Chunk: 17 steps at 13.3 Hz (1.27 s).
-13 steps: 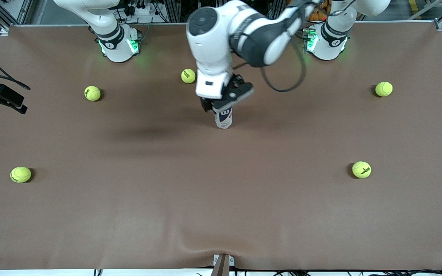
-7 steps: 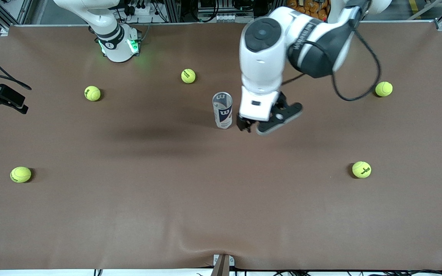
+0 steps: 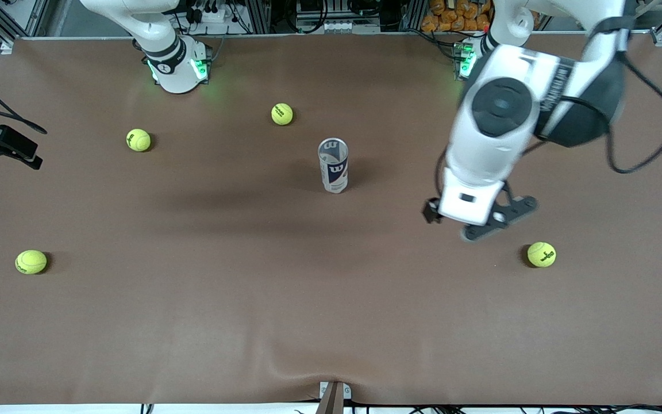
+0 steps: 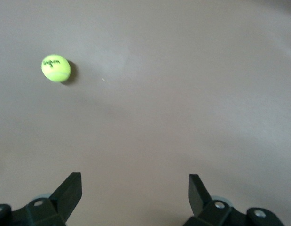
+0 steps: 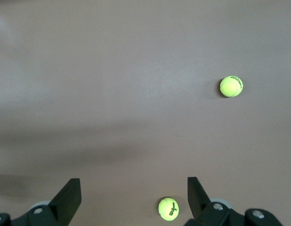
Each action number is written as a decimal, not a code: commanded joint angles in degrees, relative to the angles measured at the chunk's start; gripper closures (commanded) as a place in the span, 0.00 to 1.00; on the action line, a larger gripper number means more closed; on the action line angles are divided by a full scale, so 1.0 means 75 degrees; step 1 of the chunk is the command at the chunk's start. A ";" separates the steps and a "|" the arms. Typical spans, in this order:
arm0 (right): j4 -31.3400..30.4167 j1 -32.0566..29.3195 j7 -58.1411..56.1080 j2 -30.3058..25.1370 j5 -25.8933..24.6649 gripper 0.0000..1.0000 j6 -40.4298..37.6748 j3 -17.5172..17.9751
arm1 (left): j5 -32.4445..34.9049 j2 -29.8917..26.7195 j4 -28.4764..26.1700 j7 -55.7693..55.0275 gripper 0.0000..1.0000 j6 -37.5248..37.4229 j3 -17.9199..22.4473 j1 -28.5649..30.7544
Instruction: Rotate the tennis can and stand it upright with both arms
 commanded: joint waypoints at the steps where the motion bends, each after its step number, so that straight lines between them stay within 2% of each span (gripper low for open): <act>1: 0.0015 -0.0038 0.0032 -0.0084 0.0104 0.00 -0.0105 0.0019 | -0.0347 -0.0219 -0.0189 0.0986 0.00 -0.0078 -0.0103 0.0595; 3: 0.0015 -0.0038 0.0032 -0.0096 0.0104 0.00 -0.0140 0.0019 | -0.0396 -0.0149 -0.0189 0.1329 0.00 -0.0066 -0.0103 0.0959; 4: 0.0015 -0.0038 0.0032 -0.0096 0.0104 0.00 -0.0164 0.0019 | -0.0419 -0.0148 -0.0189 0.1388 0.00 -0.0008 -0.0265 0.1321; 7: 0.0015 -0.0049 0.0021 -0.0084 0.0104 0.00 -0.0164 0.0019 | -0.0419 -0.0218 -0.0189 0.1972 0.00 -0.0007 -0.1341 0.2667; 9: 0.0027 -0.0049 0.0020 -0.0084 0.0104 0.00 -0.0152 0.0019 | -0.0442 -0.0370 -0.0200 0.2651 0.00 -0.0066 -0.1520 0.3186; 11: 0.0039 -0.0049 0.0032 -0.0049 0.0104 0.00 -0.0141 0.0019 | -0.0478 -0.0627 -0.0270 0.3447 0.00 -0.0369 -0.1428 0.3328; 14: 0.0039 -0.0049 0.0032 -0.0049 0.0104 0.00 -0.0082 0.0007 | -0.0605 -0.1586 -0.0830 0.4035 0.00 -0.0616 -0.1100 0.3328; 17: 0.0039 -0.0061 0.0032 -0.0049 0.0104 0.00 -0.0082 0.0019 | -0.1098 -0.2605 -0.1661 0.5300 0.00 -0.0617 -0.0316 0.3293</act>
